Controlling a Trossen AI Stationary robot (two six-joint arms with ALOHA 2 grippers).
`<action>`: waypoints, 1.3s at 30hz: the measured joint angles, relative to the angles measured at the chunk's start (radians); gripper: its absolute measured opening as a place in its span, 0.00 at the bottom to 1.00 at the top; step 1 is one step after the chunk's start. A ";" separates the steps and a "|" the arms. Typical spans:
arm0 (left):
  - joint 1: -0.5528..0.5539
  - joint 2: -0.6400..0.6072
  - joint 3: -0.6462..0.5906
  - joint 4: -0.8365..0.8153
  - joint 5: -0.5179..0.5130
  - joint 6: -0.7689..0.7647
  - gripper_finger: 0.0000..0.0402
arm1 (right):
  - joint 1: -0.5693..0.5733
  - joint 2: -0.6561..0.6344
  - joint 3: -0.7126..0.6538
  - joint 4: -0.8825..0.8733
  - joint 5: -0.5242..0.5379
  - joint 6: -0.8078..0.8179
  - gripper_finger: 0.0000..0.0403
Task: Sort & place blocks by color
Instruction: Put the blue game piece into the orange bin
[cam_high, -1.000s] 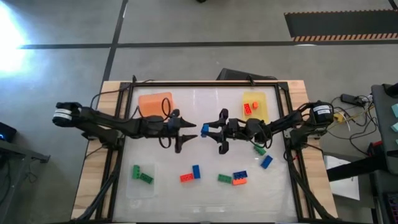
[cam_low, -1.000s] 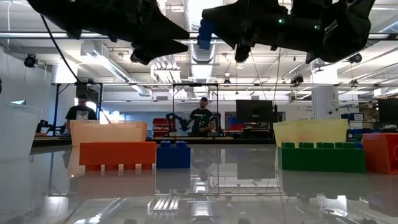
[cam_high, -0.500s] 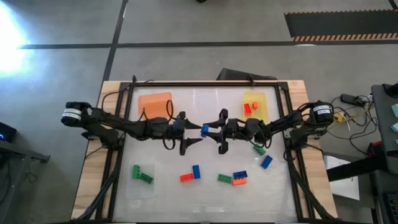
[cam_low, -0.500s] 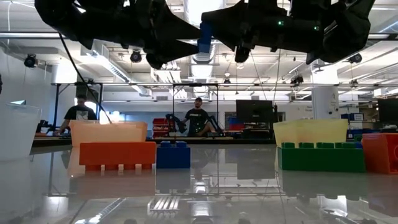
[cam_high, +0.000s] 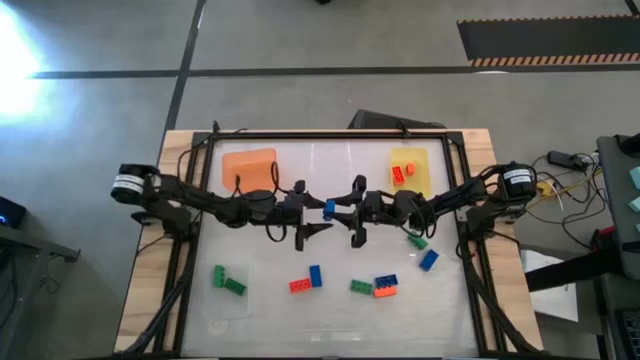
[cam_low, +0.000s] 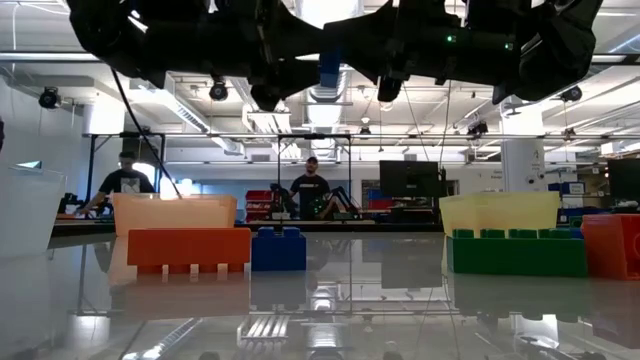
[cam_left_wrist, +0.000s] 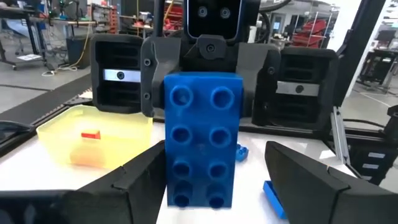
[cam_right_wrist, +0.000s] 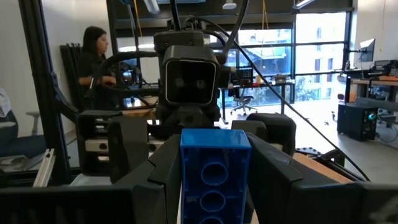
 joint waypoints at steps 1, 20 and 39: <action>0.000 0.008 0.004 0.002 0.000 0.000 0.61 | 0.000 0.000 0.000 -0.001 0.000 -0.001 0.31; 0.000 0.044 0.002 0.047 -0.001 0.002 0.49 | 0.000 0.000 0.000 -0.010 -0.002 -0.014 0.31; 0.001 0.044 0.000 0.045 -0.002 0.006 0.33 | 0.001 0.000 0.000 -0.013 -0.003 -0.019 0.33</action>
